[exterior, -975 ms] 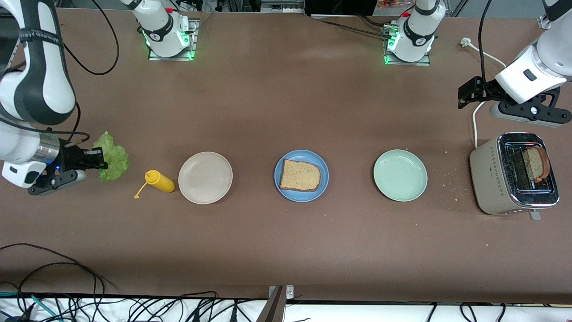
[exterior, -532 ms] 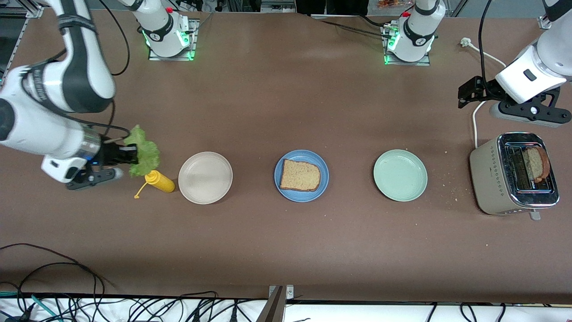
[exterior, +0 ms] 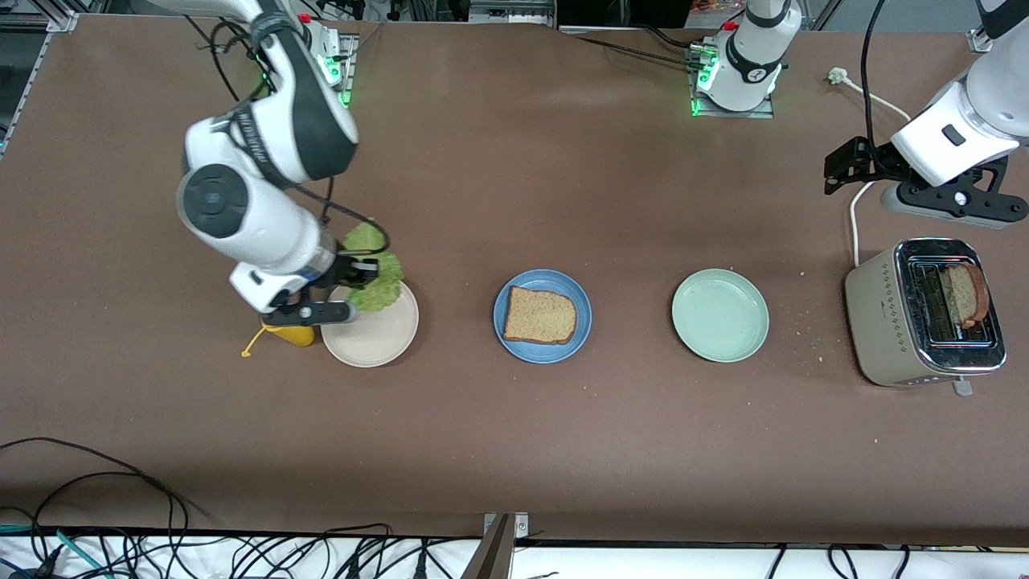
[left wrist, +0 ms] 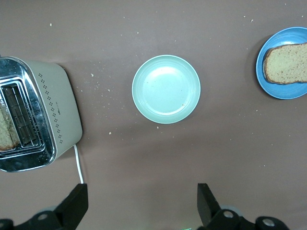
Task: Make sandwich in blue plate with both arms
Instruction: 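Carry the lettuce with the right gripper over the bread slice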
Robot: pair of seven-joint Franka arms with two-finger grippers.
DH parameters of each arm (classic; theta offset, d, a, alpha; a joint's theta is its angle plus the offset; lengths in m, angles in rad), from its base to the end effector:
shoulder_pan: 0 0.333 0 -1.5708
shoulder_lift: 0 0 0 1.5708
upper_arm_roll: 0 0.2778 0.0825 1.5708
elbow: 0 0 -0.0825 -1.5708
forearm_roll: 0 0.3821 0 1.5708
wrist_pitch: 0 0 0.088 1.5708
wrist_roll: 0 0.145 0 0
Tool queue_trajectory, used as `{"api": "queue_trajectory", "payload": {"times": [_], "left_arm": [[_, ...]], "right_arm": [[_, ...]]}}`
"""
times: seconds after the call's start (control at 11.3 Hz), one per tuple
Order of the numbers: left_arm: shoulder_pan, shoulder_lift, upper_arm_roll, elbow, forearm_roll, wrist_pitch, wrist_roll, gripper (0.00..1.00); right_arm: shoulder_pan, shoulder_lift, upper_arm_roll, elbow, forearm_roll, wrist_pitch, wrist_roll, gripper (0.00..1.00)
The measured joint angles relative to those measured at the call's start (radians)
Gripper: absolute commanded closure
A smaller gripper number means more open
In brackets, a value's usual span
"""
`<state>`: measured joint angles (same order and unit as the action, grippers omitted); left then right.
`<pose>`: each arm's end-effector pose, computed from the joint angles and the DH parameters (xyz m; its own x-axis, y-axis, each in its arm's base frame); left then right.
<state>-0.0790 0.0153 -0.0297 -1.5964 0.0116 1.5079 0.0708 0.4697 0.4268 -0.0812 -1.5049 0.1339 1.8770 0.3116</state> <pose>0.5414 -0.0572 0.5230 0.9786 -0.1773 -0.1041 -0.1786 -0.9839 -0.0038 0.6003 0.2674 0.3456 0.9959 0.0422 -0.0800 0.0365 -0.9968 -0.0705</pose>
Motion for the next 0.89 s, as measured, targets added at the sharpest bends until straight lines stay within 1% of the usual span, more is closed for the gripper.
{"api": "queue_trajectory", "payload": {"times": [0.53, 0.89], "left_arm": [[0.007, 0.000, 0.000, 0.000, 0.000, -0.024, 0.000, 0.00], [0.007, 0.000, 0.000, 0.000, 0.000, -0.026, 0.000, 0.00]], "right_arm": [[0.215, 0.206, -0.017, 0.179, 0.000, 0.056, 0.437, 1.00], [0.325, 0.332, -0.024, 0.276, 0.000, 0.151, 0.695, 1.00]]}}
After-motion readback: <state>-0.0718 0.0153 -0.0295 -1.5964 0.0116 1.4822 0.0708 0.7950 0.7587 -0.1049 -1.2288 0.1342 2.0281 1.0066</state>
